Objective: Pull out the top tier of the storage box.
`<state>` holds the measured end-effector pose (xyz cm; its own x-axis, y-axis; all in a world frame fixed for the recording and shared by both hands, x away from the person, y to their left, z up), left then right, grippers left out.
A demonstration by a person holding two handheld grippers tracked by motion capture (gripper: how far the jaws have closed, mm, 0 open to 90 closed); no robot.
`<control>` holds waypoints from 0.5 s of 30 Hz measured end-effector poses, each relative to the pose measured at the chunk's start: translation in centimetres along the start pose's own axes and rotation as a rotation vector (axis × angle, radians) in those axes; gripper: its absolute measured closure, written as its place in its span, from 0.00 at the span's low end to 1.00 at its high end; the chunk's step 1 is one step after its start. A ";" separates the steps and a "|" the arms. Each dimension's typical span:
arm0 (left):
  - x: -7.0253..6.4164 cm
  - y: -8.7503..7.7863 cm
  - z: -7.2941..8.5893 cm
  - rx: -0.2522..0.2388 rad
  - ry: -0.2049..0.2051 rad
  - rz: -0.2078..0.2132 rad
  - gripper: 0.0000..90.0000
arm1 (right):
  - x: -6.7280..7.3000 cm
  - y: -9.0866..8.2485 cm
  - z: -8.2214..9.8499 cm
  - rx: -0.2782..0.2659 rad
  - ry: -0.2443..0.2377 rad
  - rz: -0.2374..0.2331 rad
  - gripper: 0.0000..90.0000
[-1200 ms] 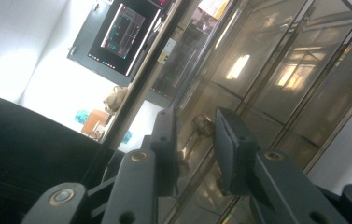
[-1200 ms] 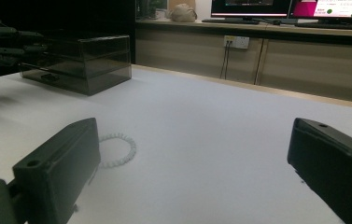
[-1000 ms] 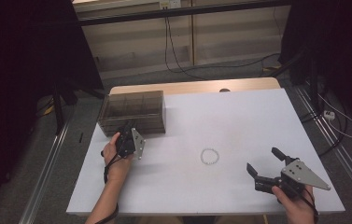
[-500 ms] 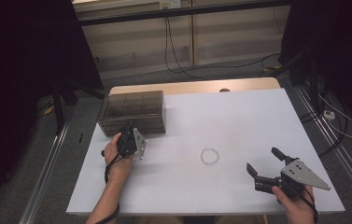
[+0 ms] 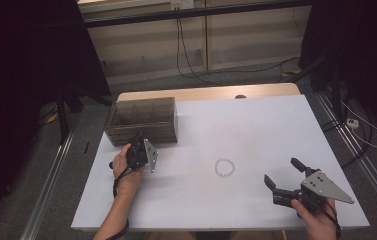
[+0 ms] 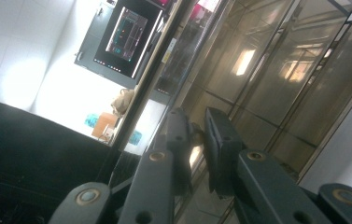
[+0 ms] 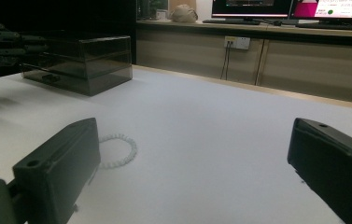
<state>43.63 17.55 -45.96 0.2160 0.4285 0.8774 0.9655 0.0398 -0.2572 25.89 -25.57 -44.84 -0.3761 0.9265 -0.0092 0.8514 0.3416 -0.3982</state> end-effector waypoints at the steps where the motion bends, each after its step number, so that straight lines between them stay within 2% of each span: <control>1: 0.0 0.0 0.1 -0.003 -0.008 0.000 0.90 | 0.0 0.0 0.0 0.000 -0.001 0.000 0.02; 15: -0.1 -0.6 -0.2 -0.017 0.005 -0.002 0.91 | 0.1 0.0 0.0 -0.002 -0.002 -0.003 0.02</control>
Point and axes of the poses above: each handheld gripper's, and its own axes: y roughly forward along the jaws, z roughly out of its underside, x roughly to its left, the point moved 2 cm from there along y, roughly forward along the jaws, and after that the axes turned 15 degrees about x, right-handed, at the moved point
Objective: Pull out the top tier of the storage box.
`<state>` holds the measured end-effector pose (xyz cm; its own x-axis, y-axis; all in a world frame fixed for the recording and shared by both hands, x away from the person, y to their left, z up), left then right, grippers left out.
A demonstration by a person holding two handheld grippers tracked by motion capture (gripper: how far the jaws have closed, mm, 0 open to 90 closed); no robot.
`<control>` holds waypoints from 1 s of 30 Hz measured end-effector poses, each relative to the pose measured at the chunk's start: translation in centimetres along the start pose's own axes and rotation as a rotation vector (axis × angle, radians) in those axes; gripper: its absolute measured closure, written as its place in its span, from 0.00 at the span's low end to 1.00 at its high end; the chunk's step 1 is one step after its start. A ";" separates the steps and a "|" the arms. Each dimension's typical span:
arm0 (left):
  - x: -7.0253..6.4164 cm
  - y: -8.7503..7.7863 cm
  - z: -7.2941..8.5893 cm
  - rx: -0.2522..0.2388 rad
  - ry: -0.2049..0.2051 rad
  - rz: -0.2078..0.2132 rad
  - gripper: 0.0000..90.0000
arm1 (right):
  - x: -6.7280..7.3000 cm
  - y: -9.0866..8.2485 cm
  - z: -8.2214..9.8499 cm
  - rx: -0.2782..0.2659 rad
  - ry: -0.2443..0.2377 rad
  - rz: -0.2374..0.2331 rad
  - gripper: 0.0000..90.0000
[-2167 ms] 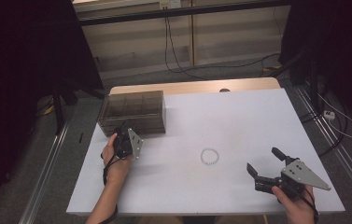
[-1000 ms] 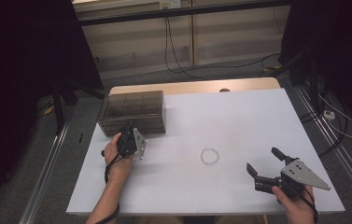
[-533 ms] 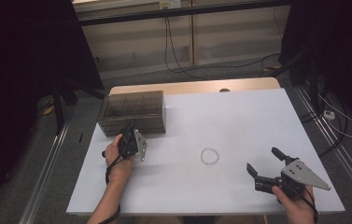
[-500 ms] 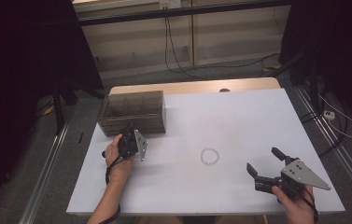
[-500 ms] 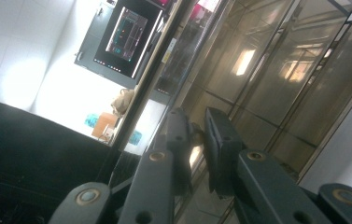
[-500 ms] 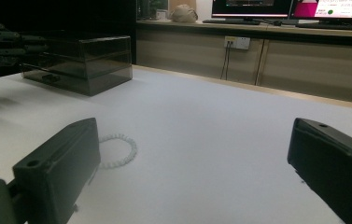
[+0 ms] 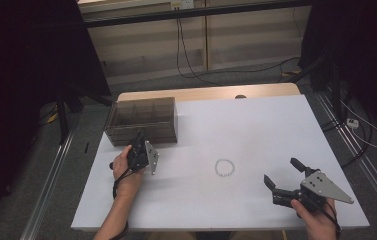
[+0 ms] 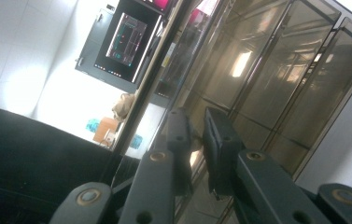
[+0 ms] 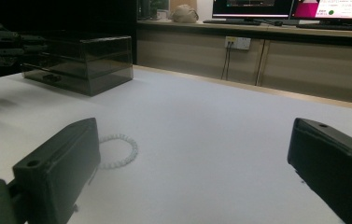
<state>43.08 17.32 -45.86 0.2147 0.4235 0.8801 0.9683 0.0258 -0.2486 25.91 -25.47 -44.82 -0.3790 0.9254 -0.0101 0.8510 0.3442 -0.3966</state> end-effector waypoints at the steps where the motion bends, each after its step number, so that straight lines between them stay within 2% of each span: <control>1: 0.0 0.0 0.0 -0.002 0.009 -0.001 0.91 | 0.0 0.0 0.0 0.000 -0.001 0.000 0.02; 7: 0.1 0.0 0.0 0.001 0.018 -0.001 0.92 | 0.0 0.0 0.0 0.000 0.000 0.001 0.02; 8: 0.1 -0.1 0.0 -0.011 0.006 0.006 0.92 | 0.0 0.0 0.0 0.000 0.000 0.001 0.02; 9: 0.2 -0.1 0.0 -0.013 -0.004 0.010 1.00 | 0.0 0.0 0.0 0.000 0.000 0.000 0.02; 10: 0.2 -0.1 0.0 -0.013 -0.004 0.010 1.00 | 0.0 0.0 0.0 0.000 0.000 0.000 0.02; 12: 0.1 0.0 0.0 -0.008 0.030 0.017 1.00 | 0.0 0.0 0.0 0.001 -0.001 0.000 0.02; 14: -0.2 0.0 0.1 -0.004 0.038 0.020 0.98 | 0.1 0.0 0.0 0.003 -0.002 -0.002 0.02; 15: -0.2 0.0 0.1 0.000 0.035 0.008 0.96 | 0.1 0.0 0.0 0.001 -0.003 -0.001 0.02; 16: -0.3 0.0 0.2 -0.002 0.024 0.015 0.93 | 0.1 0.0 0.0 0.000 -0.003 -0.002 0.02; 22: -0.2 0.1 0.5 -0.006 0.033 0.015 0.88 | 0.1 0.1 0.0 0.003 -0.002 -0.001 0.02; 23: -0.1 0.1 0.6 0.000 0.023 0.010 0.82 | 0.1 0.1 0.0 0.002 0.001 -0.002 0.02; 26: 0.2 0.2 0.8 0.005 0.010 0.010 0.83 | 0.1 0.1 0.0 0.003 -0.001 -0.002 0.02; 30: 0.5 0.6 0.9 0.009 0.024 0.023 0.83 | 0.1 0.0 -0.1 -0.001 0.001 0.001 0.02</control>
Point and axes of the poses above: each handheld gripper's, and its own axes: y roughly forward along the jaws, z roughly out of its underside, x roughly to its left, the point moved 2 cm from there along y, roughly forward along the jaws, and after that the axes turned 15 degrees about x, right-handed, at the moved point
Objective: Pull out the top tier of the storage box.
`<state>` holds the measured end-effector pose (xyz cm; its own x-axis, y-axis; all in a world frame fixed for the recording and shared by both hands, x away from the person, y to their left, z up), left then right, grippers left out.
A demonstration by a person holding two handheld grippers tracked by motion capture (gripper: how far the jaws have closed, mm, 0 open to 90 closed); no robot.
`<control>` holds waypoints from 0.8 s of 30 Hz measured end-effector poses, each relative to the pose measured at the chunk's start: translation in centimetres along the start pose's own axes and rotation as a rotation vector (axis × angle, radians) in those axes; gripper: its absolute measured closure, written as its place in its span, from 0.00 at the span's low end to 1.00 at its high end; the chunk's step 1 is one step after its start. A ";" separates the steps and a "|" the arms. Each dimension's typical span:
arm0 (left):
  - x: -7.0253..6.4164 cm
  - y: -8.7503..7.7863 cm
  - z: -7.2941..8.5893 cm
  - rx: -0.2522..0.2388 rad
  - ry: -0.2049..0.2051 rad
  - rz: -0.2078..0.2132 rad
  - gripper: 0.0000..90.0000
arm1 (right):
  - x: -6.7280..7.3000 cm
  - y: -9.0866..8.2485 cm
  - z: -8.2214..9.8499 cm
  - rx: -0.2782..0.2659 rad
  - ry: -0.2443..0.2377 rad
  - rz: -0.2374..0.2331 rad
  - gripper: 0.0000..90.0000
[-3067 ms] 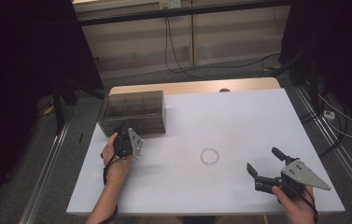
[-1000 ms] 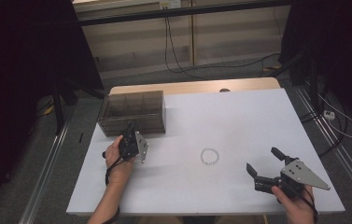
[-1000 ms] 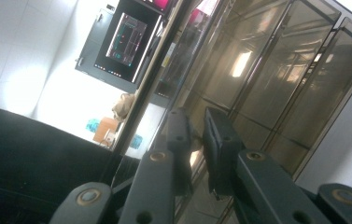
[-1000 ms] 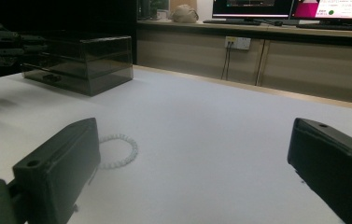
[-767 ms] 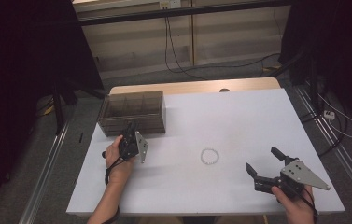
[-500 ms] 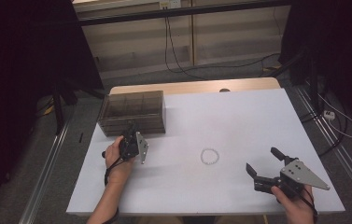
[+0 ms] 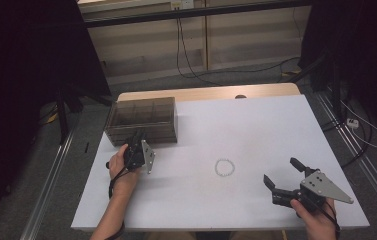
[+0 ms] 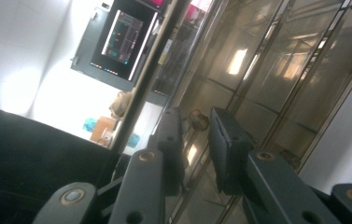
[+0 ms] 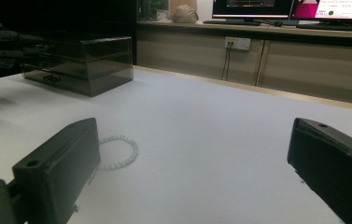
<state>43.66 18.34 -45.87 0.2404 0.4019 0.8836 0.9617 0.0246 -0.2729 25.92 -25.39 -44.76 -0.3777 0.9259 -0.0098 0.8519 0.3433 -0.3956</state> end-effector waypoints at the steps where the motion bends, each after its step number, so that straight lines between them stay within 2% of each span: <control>1: 0.0 0.0 -0.1 -0.006 -0.007 -0.003 0.84 | 0.0 0.0 0.0 0.001 0.001 0.001 0.02; 4: -0.3 0.1 -0.3 -0.008 -0.001 -0.004 0.83 | -0.1 0.0 0.0 0.000 -0.003 0.002 0.02; 10: -0.3 0.5 -0.3 0.009 0.008 -0.033 0.86 | 0.0 0.0 0.0 -0.001 0.001 -0.003 0.02; 13: -0.6 0.6 -0.3 0.004 0.024 -0.045 0.87 | -0.1 0.0 0.0 -0.004 0.003 -0.003 0.02; 17: -0.6 0.5 -0.4 0.006 0.017 -0.051 0.89 | -0.2 0.0 0.0 -0.005 0.005 -0.003 0.02; 19: -0.9 0.2 -0.4 0.010 0.046 -0.080 0.90 | -0.1 0.0 0.0 -0.005 0.005 -0.006 0.02; 20: -0.9 0.2 -0.4 0.010 0.046 -0.080 0.90 | -0.1 0.0 0.0 -0.005 0.005 -0.006 0.02; 21: -1.1 0.0 -0.5 0.013 0.040 -0.097 0.90 | -0.1 0.0 0.0 -0.006 0.006 -0.009 0.02; 23: -1.3 0.0 -0.4 0.006 0.030 -0.095 0.90 | -0.1 0.0 0.0 -0.006 0.007 -0.010 0.02; 24: -1.2 -0.1 -0.4 0.016 0.048 -0.101 0.90 | -0.1 0.0 0.0 -0.005 0.010 -0.010 0.02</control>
Point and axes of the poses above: each handheld gripper's, and its own axes: y roughly forward along the jaws, z roughly out of its underside, x roughly to its left, the point moved 2 cm from there along y, roughly forward along the jaws, and after that the axes turned 15 degrees about x, right-handed, at the moved point
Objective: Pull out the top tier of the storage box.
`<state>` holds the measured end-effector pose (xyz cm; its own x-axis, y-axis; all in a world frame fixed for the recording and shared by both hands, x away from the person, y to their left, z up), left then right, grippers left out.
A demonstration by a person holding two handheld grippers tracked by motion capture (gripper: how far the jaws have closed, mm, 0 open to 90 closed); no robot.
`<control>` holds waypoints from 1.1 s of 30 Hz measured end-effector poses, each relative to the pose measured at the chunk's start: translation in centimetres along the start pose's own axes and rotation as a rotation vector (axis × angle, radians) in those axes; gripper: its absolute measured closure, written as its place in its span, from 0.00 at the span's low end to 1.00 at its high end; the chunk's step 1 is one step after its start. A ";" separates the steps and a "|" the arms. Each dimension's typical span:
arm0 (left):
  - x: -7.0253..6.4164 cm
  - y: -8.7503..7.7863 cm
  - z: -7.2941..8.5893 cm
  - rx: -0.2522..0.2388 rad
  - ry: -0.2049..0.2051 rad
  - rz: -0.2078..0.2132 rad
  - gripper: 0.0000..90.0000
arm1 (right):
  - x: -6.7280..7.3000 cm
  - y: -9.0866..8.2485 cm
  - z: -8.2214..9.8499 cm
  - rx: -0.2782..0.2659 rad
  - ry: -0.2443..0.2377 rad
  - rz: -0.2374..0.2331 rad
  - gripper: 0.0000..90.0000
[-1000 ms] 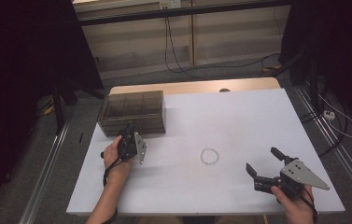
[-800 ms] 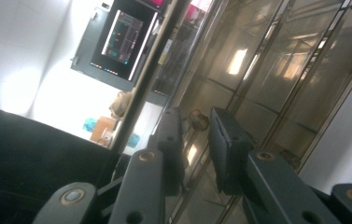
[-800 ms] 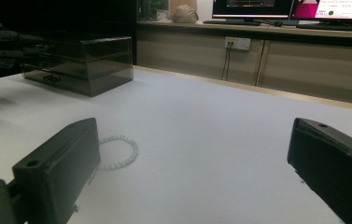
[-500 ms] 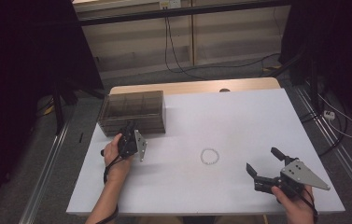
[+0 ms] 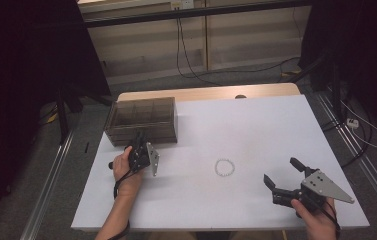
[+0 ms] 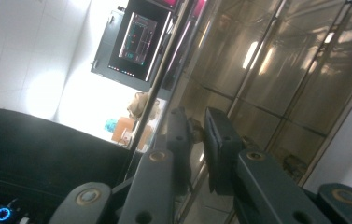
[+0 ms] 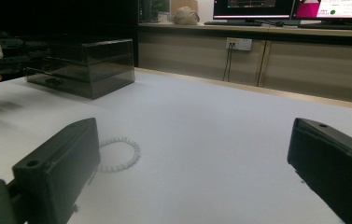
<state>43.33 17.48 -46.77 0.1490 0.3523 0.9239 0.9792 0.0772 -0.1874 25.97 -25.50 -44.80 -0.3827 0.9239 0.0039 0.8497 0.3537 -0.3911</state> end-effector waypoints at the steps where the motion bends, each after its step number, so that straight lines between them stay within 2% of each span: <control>1: 0.1 -0.1 0.0 0.005 0.006 -0.003 0.90 | 0.0 0.0 0.0 0.000 0.000 0.000 0.02; 2: 0.1 0.0 0.0 -0.009 -0.008 -0.001 0.91 | 0.0 0.0 0.0 0.000 0.000 0.000 0.02; 4: 0.1 -0.2 0.0 0.006 0.029 -0.008 0.91 | 0.0 0.0 0.0 0.000 0.000 0.001 0.02; 8: 0.0 -0.4 0.0 -0.008 0.013 -0.004 0.91 | 0.0 0.0 -0.1 -0.005 0.001 0.001 0.02; 14: 0.0 -0.9 0.1 0.001 0.038 -0.011 0.91 | 0.1 0.1 -0.1 -0.004 0.002 -0.002 0.02; 16: -0.1 -1.1 0.1 -0.015 0.042 -0.010 0.91 | 0.1 0.1 -0.1 -0.004 0.000 -0.001 0.02; 17: 0.0 -1.3 0.1 -0.021 0.041 -0.002 1.00 | 0.1 0.1 -0.1 -0.004 0.000 -0.001 0.02; 19: 0.1 -1.5 0.0 -0.039 0.043 -0.003 1.00 | 0.1 0.1 -0.1 -0.003 -0.001 -0.001 0.02; 20: 0.1 -1.6 0.0 -0.029 0.053 -0.006 1.00 | 0.1 0.1 -0.1 -0.002 -0.002 -0.001 0.02; 22: 0.0 -1.5 0.0 -0.041 0.051 0.002 0.99 | 0.1 0.1 -0.1 -0.002 -0.007 -0.004 0.02; 24: 0.1 -1.5 0.2 -0.023 0.054 -0.005 0.96 | 0.2 0.1 -0.2 -0.002 -0.006 -0.003 0.02; 26: 0.1 -1.2 0.3 -0.030 0.035 0.010 0.92 | 0.2 0.1 -0.2 -0.002 -0.005 -0.004 0.02; 28: 0.2 -1.1 0.4 -0.008 0.050 -0.006 0.90 | 0.2 0.1 -0.2 -0.001 -0.008 -0.004 0.02; 29: 0.2 -0.8 0.4 -0.019 0.042 0.006 0.89 | 0.2 0.2 -0.2 -0.001 -0.009 -0.003 0.02; 32: 0.3 -0.5 0.4 -0.004 0.060 0.005 0.88 | 0.2 0.2 -0.2 -0.001 -0.003 -0.005 0.02; 33: 0.3 -0.4 0.4 -0.003 0.055 0.010 0.88 | 0.1 0.2 -0.2 -0.001 -0.006 -0.002 0.02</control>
<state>42.95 17.90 -46.55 0.1656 0.3015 0.9390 0.9781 0.0715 -0.1955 26.13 -25.28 -44.72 -0.3869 0.9221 -0.0011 0.8492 0.3558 -0.3902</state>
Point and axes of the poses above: each handheld gripper's, and its own axes: y roughly forward along the jaws, z roughly out of its underside, x roughly to its left, the point moved 2 cm from there along y, roughly forward along the jaws, and after that the axes turned 15 degrees about x, right-handed, at the moved point
